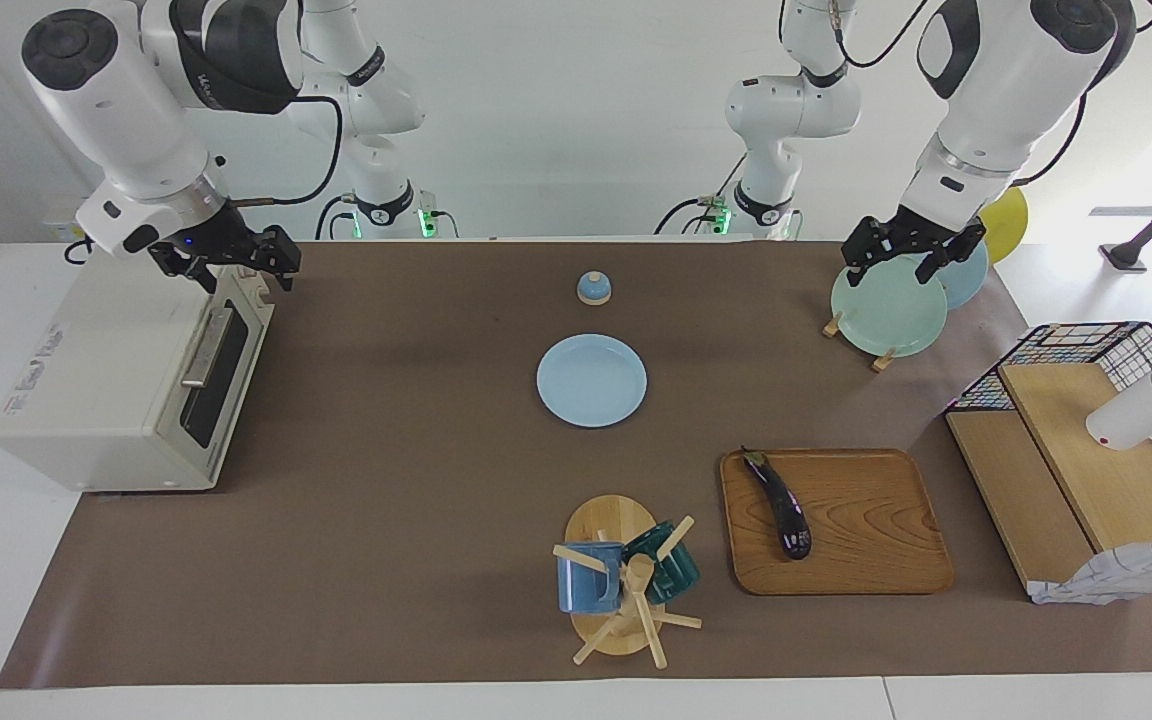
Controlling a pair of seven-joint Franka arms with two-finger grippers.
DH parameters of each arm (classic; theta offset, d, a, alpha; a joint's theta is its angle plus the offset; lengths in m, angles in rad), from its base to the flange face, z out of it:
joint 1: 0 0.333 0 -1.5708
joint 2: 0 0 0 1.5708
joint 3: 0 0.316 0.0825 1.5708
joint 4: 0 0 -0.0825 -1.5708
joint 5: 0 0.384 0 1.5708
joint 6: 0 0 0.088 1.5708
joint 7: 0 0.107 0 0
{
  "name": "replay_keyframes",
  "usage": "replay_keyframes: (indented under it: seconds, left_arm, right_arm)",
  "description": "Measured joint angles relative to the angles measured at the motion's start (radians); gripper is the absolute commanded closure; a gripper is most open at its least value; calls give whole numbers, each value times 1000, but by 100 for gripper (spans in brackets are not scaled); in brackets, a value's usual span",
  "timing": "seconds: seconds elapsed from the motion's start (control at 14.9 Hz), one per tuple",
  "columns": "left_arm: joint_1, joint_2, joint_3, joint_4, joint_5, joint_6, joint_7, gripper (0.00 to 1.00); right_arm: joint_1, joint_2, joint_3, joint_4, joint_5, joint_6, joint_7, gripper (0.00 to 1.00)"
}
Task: Put eggplant into oven
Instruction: 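Lower the left gripper onto the purple eggplant and grasp it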
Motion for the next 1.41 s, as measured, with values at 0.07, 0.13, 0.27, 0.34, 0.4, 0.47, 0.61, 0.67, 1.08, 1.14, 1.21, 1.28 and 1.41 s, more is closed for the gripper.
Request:
replay_keyframes:
  seconds: [0.07, 0.13, 0.27, 0.34, 0.4, 0.47, 0.61, 0.67, 1.08, 1.14, 1.21, 1.28, 1.41]
  left_arm:
    - [0, 0, 0, 0, 0, 1, 0, 0]
    - [0, 0, 0, 0, 0, 1, 0, 0]
    - [0, 0, 0, 0, 0, 2, 0, 0]
    - [0, 0, 0, 0, 0, 3, 0, 0]
    - [0, 0, 0, 0, -1, 6, 0, 0]
    - [0, 0, -1, 0, -1, 13, 0, 0]
    - [0, 0, -2, -1, -4, 47, 0, 0]
    - [0, 0, -2, -1, -7, 65, -1, 0]
    - [-2, 142, -5, 85, -36, 115, -10, 0]
    - [-6, 205, -8, 127, -40, 120, -10, 0]
    - [-12, 270, -10, 166, -45, 129, -11, 0]
    - [-18, 334, -11, 199, -51, 149, -12, 0]
    - [-26, 427, -13, 240, -54, 199, -13, 0]
  right_arm:
    - [0, 0, 0, 0, 0, 0, 0, 0]
    - [0, 0, 0, 0, 0, 0, 0, 0]
    - [0, 0, 0, 0, 0, 0, 0, 0]
    - [0, 0, 0, 0, 0, 0, 0, 0]
    - [0, 0, 0, 0, 0, 0, 0, 0]
    - [0, 0, 0, 0, 0, 0, 0, 0]
    - [0, 0, 0, 0, 0, 0, 0, 0]
    - [0, 0, 0, 0, 0, 0, 0, 0]
    - [0, 0, 0, 0, 0, 0, 0, 0]
    - [0, 0, 0, 0, 0, 0, 0, 0]
    - [0, 0, 0, 0, 0, 0, 0, 0]
    - [0, 0, 0, 0, 0, 0, 0, 0]
    - [0, 0, 0, 0, 0, 0, 0, 0]
